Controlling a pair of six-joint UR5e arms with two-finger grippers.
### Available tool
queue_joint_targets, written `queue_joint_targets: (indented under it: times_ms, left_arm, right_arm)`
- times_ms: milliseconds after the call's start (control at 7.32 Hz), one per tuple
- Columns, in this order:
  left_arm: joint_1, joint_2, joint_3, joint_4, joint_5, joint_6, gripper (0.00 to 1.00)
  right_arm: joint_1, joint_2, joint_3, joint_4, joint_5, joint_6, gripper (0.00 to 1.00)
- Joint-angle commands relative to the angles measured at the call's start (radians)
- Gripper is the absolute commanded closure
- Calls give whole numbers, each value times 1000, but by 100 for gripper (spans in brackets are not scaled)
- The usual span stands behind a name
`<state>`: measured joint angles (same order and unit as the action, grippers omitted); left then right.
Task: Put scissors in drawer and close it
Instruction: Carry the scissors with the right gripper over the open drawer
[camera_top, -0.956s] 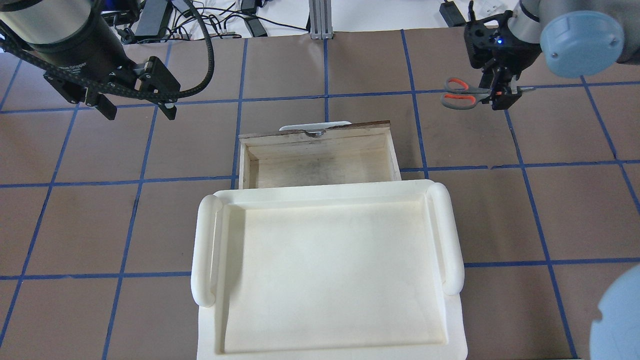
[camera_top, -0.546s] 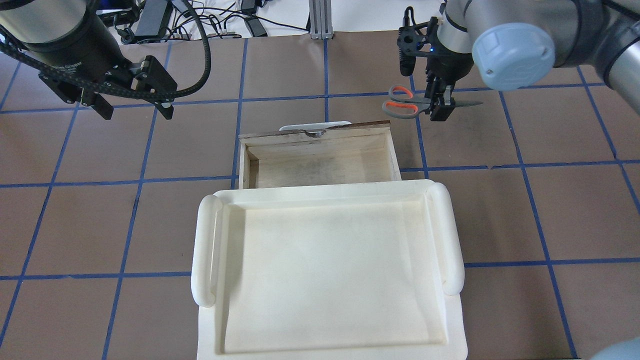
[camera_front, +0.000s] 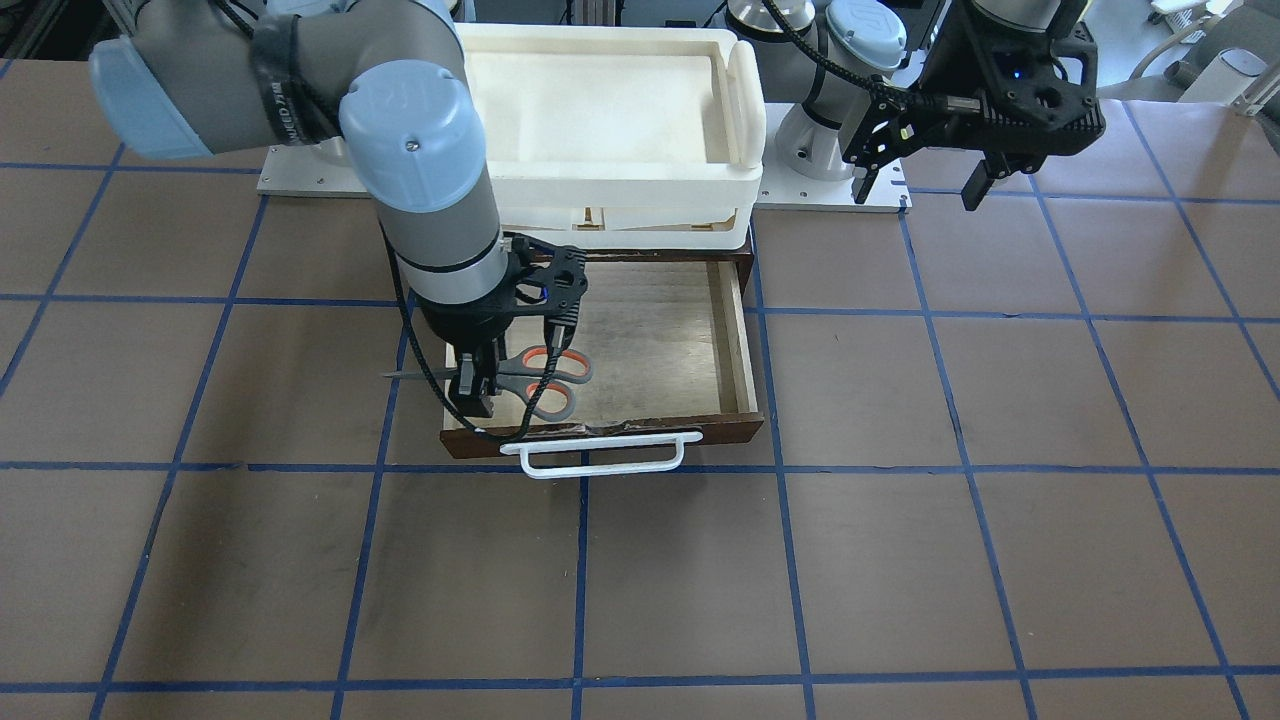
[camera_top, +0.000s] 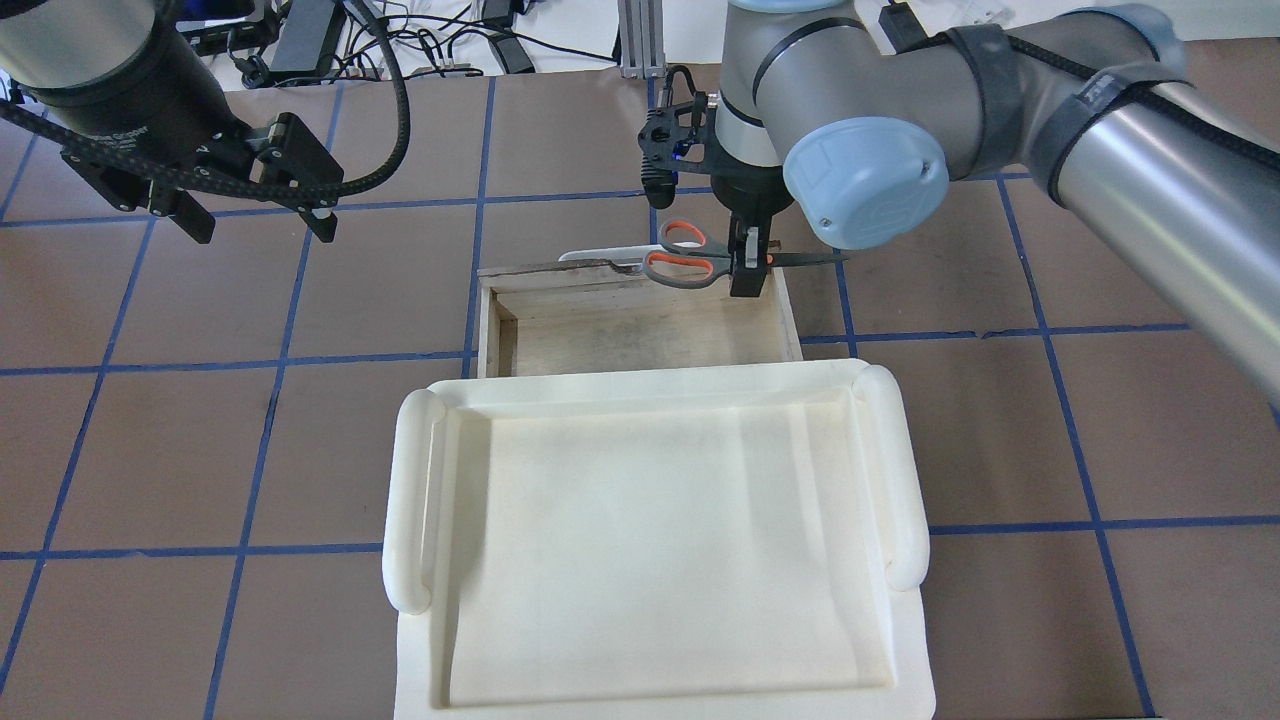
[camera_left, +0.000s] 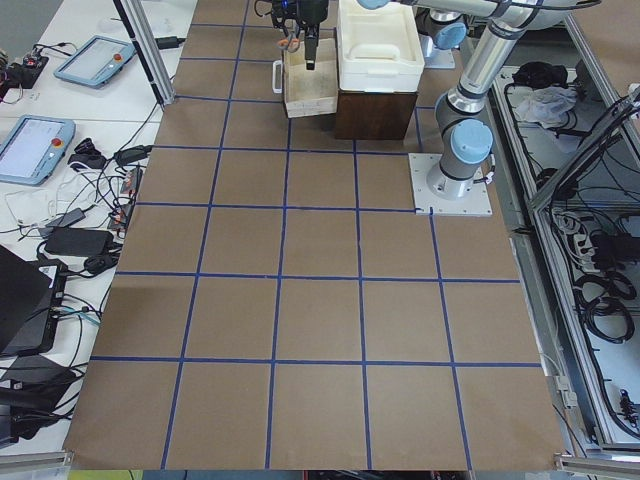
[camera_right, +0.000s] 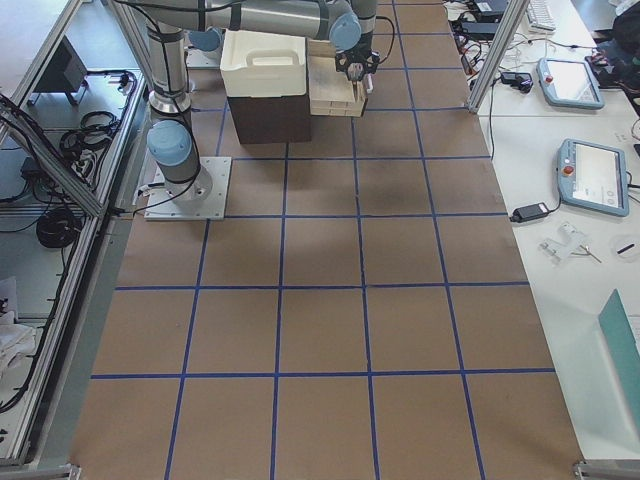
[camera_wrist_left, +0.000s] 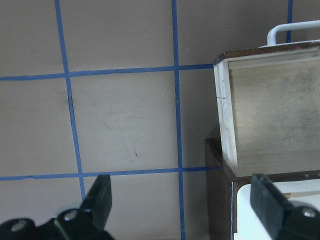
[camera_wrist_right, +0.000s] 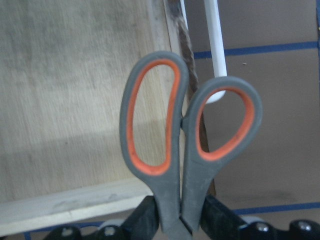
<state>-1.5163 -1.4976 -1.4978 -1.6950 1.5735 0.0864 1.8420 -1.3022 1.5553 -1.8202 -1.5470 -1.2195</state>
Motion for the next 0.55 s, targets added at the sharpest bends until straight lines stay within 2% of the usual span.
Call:
queue_joint_targets:
  times_ms: [0, 410]
  left_arm:
    - [11, 3, 2, -8, 0, -2, 0]
    - [8, 13, 1, -24, 33, -46, 0]
  right_arm:
    - [80, 4, 0, 10, -2, 18, 100]
    - [120, 29, 0, 10, 11, 17, 100]
